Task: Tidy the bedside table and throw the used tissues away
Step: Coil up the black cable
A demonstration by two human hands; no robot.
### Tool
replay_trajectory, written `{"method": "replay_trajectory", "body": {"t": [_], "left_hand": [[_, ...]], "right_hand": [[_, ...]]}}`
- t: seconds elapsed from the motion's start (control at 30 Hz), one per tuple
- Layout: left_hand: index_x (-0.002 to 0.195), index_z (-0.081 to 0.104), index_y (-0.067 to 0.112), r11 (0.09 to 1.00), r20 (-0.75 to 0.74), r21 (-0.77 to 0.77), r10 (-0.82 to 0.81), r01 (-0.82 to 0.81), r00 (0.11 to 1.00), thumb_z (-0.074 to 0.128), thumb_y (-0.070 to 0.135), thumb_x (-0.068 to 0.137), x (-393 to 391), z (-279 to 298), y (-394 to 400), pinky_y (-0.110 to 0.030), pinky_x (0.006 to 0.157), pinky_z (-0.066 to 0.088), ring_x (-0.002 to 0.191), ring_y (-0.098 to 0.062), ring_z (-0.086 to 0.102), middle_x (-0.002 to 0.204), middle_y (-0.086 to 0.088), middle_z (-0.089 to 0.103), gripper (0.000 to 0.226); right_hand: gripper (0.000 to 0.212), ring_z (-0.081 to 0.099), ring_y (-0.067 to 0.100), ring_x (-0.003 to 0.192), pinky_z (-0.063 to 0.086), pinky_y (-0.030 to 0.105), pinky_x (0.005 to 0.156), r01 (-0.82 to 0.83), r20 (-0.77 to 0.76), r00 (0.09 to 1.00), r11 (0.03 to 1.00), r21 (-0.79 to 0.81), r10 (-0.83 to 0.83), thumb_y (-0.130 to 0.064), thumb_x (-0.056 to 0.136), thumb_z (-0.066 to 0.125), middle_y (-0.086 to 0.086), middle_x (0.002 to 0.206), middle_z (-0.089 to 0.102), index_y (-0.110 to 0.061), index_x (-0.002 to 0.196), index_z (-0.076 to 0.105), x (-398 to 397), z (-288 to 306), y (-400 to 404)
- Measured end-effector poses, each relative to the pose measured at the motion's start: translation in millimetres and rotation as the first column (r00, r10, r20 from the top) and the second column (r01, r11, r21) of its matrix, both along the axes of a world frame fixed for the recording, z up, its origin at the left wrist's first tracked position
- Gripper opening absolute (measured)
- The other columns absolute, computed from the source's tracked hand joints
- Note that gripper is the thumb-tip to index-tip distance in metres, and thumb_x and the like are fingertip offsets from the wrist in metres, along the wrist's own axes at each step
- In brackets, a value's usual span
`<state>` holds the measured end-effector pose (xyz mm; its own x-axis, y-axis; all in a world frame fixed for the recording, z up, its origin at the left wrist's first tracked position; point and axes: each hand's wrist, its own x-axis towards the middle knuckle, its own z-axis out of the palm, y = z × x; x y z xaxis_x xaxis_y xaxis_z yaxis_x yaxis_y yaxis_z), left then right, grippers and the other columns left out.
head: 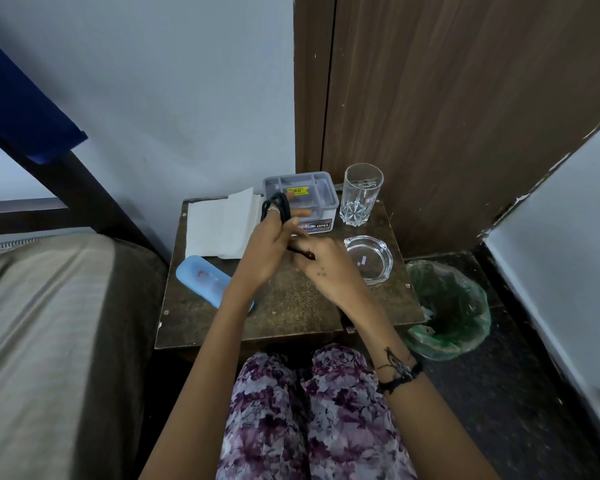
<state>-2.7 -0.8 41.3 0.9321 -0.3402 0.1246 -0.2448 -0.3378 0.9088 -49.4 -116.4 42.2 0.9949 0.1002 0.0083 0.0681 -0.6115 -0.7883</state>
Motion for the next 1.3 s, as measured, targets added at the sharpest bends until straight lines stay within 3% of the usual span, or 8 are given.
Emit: {"method": "replay_trajectory", "body": {"t": [0.17,0.37,0.6,0.8,1.0,1.1,1.23,1.3], "left_hand": [[0.099,0.047,0.0,0.938,0.168,0.344,-0.014,-0.045,0.986,0.036,0.012,0.099,0,-13,6,-0.024,0.07,0.035,0.087,-0.021,0.058,0.098,-0.009,0.061,0.016],[0.081,0.048,0.008,0.992,-0.059,0.069,0.107,-0.102,0.993,0.038,0.028,0.098,-4,-9,8,-0.029,0.063,0.037,0.063,-0.016,0.045,0.068,-0.01,0.05,0.028],[0.075,0.059,-0.002,0.999,-0.249,-0.038,-0.025,0.016,0.968,0.035,0.046,0.092,-9,-7,8,-0.021,0.057,0.037,0.055,-0.012,0.044,0.062,-0.009,0.057,0.057],[0.064,0.063,0.015,0.974,-0.307,-0.031,-0.221,0.223,0.926,0.058,0.023,0.089,-15,-10,6,-0.016,0.045,0.029,0.036,-0.006,0.034,0.038,0.006,0.043,0.026],[0.06,0.063,0.015,0.915,-0.375,-0.373,-0.298,0.151,0.878,0.046,0.018,0.094,-28,-8,-8,-0.016,0.037,0.019,0.029,-0.002,0.02,0.032,0.011,0.03,0.038],[0.056,0.065,0.022,0.859,-0.38,-0.499,-0.336,0.116,0.862,0.043,0.028,0.093,-32,-10,-12,-0.022,0.039,0.013,0.027,-0.001,0.019,0.031,0.012,0.029,0.043],[0.057,0.061,0.023,0.801,-0.421,-0.598,-0.326,0.011,0.846,0.041,0.039,0.092,-35,-13,-13,-0.026,0.041,0.013,0.025,-0.001,0.02,0.03,0.011,0.029,0.044],[0.063,0.057,0.017,0.769,-0.433,-0.638,-0.317,-0.039,0.844,0.04,0.042,0.09,-36,-11,-14,-0.021,0.039,0.019,0.025,-0.001,0.021,0.03,0.011,0.028,0.04]], "right_hand": [[0.024,0.052,0.009,0.065,0.042,0.025,0.066,-0.089,-0.213,0.973,0.996,0.025,0.092,-0.009,0.086,0.062,-0.004,0.076,0.058,-0.014,0.109,0.067,3,21,-17],[0.018,0.067,0.015,0.076,0.057,0.021,0.072,0.144,-0.351,0.921,0.689,0.711,0.17,0.001,0.089,0.051,0.008,0.082,0.07,-0.005,0.09,0.068,6,30,-30],[0.04,0.066,0.018,0.075,0.056,0.027,0.071,0.31,-0.366,0.924,0.337,0.889,0.114,-0.025,0.094,0.032,0.012,0.079,0.068,-0.002,0.103,0.063,10,21,-26],[0.02,0.044,0.007,0.057,0.04,0.017,0.047,0.336,-0.331,0.936,0.597,0.728,-0.123,-0.015,0.094,0.051,-0.003,0.066,0.048,-0.011,0.084,0.068,15,11,-21],[0.013,0.055,0.007,0.045,0.04,0.015,0.038,0.475,-0.443,0.876,0.499,0.725,-0.192,-0.008,0.086,0.062,0.005,0.063,0.059,0.0,0.076,0.06,16,9,-17],[0.02,0.055,0.005,0.038,0.047,0.018,0.05,0.531,-0.48,0.846,0.462,0.71,-0.234,-0.005,0.083,0.066,0.002,0.053,0.063,-0.005,0.063,0.062,15,4,-18],[0.053,0.063,0.016,0.102,0.049,0.035,0.097,0.578,-0.506,0.813,0.495,0.649,-0.288,-0.017,0.077,0.074,0.007,0.113,0.061,-0.007,0.125,0.054,12,-3,-16],[0.033,0.064,0.016,0.1,0.049,0.033,0.097,0.486,-0.423,0.869,0.598,0.638,-0.254,-0.016,0.087,0.063,0.003,0.107,0.066,-0.009,0.119,0.061,9,-2,-17]]}}
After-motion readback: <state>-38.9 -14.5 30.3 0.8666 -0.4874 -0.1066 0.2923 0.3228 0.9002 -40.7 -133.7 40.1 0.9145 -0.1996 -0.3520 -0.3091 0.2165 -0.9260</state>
